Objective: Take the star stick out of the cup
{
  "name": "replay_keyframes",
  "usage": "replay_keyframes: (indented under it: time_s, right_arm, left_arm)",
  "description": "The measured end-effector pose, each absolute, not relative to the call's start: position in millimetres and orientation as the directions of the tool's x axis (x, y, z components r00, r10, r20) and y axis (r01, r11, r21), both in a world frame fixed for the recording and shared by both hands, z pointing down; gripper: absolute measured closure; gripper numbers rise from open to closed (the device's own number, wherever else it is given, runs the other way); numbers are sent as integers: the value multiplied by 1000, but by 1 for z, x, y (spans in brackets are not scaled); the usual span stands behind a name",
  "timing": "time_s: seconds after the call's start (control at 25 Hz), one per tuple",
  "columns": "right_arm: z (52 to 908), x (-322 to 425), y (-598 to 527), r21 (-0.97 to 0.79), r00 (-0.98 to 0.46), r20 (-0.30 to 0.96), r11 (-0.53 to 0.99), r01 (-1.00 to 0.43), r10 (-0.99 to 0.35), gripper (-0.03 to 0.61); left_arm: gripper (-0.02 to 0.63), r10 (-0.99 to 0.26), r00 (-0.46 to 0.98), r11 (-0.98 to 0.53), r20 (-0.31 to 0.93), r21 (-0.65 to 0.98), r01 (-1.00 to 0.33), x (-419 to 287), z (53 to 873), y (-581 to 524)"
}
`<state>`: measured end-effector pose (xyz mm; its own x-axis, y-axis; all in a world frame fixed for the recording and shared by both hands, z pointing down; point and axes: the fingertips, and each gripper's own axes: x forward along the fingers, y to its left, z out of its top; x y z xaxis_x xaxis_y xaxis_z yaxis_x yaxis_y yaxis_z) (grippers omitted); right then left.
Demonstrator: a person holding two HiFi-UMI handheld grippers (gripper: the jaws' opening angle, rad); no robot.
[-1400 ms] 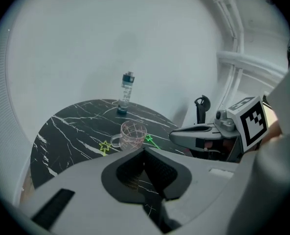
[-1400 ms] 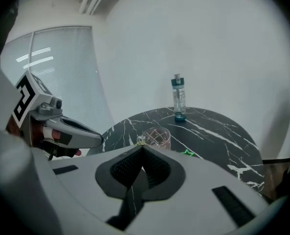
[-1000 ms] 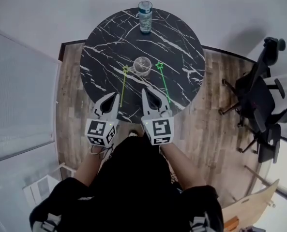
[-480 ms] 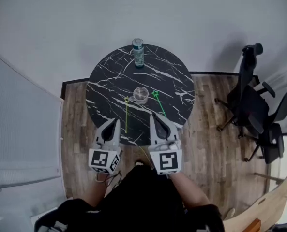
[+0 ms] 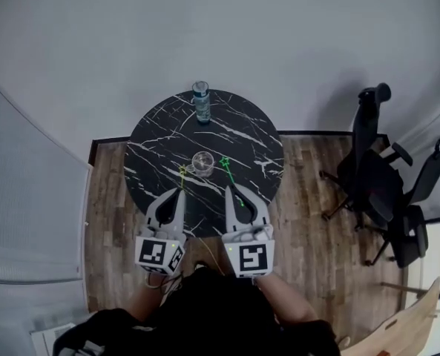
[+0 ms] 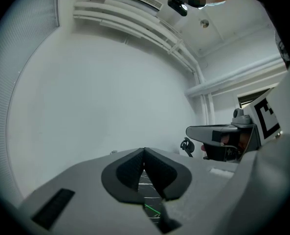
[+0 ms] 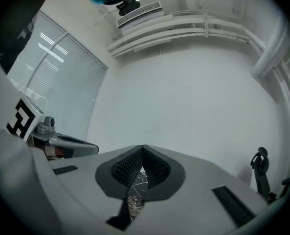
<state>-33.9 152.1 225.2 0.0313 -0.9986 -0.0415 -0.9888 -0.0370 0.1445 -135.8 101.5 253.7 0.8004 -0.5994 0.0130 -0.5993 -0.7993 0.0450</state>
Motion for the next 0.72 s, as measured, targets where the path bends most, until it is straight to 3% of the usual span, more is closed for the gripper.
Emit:
replay_keyframes:
  time_s: [0.72]
  right_arm:
    - [225,-8,176,174,-13,-38,6,-985,-999,583]
  left_arm:
    - [614,-617,787,-787,-28,-13,-617,-106,234,128]
